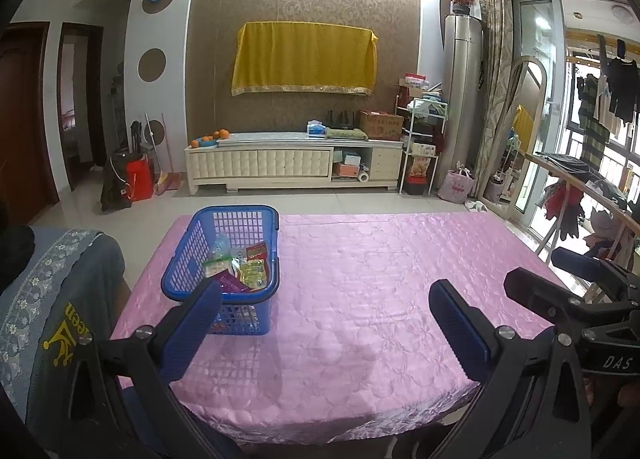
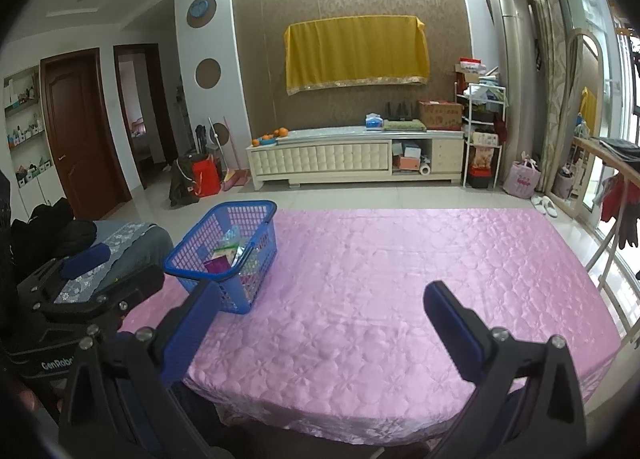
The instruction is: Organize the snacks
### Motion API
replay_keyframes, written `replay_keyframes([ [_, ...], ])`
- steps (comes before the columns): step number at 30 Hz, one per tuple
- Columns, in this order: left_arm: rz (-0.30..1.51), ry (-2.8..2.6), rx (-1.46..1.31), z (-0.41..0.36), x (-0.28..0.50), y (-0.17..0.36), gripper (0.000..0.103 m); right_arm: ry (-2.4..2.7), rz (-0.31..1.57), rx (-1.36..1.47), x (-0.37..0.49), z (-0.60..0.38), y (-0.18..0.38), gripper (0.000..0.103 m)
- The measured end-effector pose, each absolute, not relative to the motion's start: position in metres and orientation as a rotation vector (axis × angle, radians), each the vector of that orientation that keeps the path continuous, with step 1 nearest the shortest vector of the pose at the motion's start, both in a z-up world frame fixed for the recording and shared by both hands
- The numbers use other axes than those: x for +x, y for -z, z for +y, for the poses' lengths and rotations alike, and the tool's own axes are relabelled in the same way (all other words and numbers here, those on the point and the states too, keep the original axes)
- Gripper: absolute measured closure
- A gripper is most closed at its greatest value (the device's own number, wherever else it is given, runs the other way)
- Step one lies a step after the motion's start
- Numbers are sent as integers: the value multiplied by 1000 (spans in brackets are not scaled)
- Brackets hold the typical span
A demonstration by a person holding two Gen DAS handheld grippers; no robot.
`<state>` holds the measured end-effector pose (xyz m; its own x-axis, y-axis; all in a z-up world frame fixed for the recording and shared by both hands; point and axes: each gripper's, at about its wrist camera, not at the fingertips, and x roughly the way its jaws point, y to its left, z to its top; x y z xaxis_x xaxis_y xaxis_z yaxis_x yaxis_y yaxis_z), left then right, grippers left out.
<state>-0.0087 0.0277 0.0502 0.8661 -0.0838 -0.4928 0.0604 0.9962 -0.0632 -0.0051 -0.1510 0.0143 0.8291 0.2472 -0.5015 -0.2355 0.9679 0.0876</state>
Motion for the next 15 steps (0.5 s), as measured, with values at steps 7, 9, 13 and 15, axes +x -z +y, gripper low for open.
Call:
replay_keyframes([
  [7, 521, 83, -48, 29, -10, -51, 0, -249, 540, 28, -7, -151, -12, 0],
  [9, 517, 90, -51, 29, -12, -52, 1, -244, 541, 26, -7, -151, -11, 0],
  [13, 523, 93, -44, 29, -11, -50, 1, -245, 546, 33, -9, -152, -11, 0],
  [15, 526, 95, -51, 31, -11, -50, 1, -244, 545, 30, -9, -151, -11, 0],
])
